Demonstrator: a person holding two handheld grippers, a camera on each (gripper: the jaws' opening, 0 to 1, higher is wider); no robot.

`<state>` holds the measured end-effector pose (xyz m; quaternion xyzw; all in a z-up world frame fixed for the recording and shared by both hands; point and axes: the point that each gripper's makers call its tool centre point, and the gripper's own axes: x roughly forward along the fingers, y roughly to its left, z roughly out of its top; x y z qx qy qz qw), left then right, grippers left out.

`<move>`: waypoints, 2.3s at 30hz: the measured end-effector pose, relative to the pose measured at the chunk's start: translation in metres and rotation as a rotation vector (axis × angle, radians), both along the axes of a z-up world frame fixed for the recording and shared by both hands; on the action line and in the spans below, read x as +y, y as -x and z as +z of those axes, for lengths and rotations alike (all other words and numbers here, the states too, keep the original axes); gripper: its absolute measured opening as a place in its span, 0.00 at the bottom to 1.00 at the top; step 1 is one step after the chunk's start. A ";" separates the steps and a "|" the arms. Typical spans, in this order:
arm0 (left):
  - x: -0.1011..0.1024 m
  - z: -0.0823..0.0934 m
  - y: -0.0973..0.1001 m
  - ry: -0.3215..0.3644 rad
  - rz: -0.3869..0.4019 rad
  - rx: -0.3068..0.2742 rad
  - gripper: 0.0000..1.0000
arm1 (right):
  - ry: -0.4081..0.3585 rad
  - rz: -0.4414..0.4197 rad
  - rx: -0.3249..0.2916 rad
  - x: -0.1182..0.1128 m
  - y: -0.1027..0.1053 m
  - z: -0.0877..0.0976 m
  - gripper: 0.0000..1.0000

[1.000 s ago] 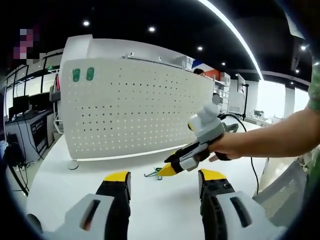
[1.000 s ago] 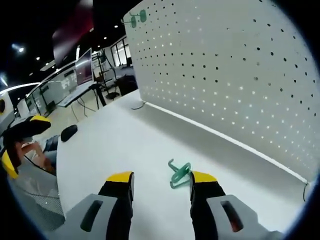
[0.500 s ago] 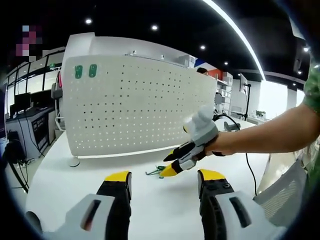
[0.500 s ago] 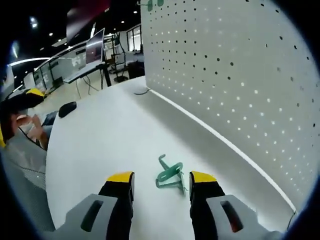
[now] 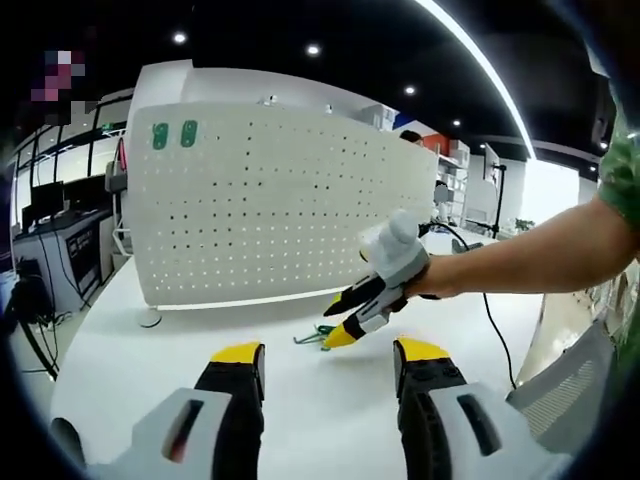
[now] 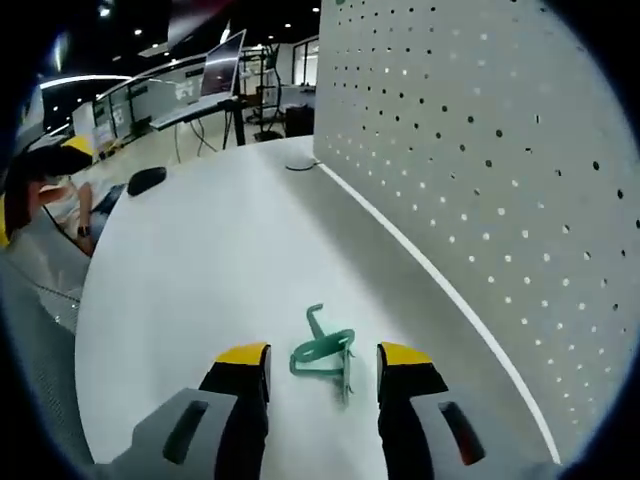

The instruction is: Insert the hook assembly into the mounting plate slot until the hook locks in place.

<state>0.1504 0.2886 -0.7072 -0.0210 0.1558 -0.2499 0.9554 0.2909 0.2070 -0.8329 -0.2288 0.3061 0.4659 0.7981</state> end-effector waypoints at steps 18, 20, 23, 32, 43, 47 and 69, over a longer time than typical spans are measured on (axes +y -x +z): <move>0.003 -0.004 -0.001 -0.004 0.017 0.014 0.52 | 0.024 0.086 0.015 0.007 -0.004 -0.008 0.37; 0.004 -0.004 -0.001 -0.005 0.018 0.015 0.52 | 0.022 0.091 0.019 0.009 -0.004 -0.009 0.36; 0.005 -0.005 -0.002 -0.003 0.021 0.019 0.51 | 0.023 0.105 0.026 0.011 -0.005 -0.011 0.36; 0.005 -0.006 -0.003 -0.001 0.025 0.025 0.51 | 0.021 0.120 0.038 0.013 -0.006 -0.013 0.31; 0.007 -0.007 -0.004 0.000 0.031 0.027 0.51 | 0.021 0.126 0.046 0.015 -0.007 -0.015 0.29; 0.007 -0.007 -0.005 0.000 0.032 0.027 0.50 | 0.019 0.121 0.046 0.014 -0.008 -0.014 0.29; 0.008 -0.007 -0.005 0.003 0.033 0.026 0.50 | -0.011 0.138 0.066 0.030 0.003 -0.007 0.20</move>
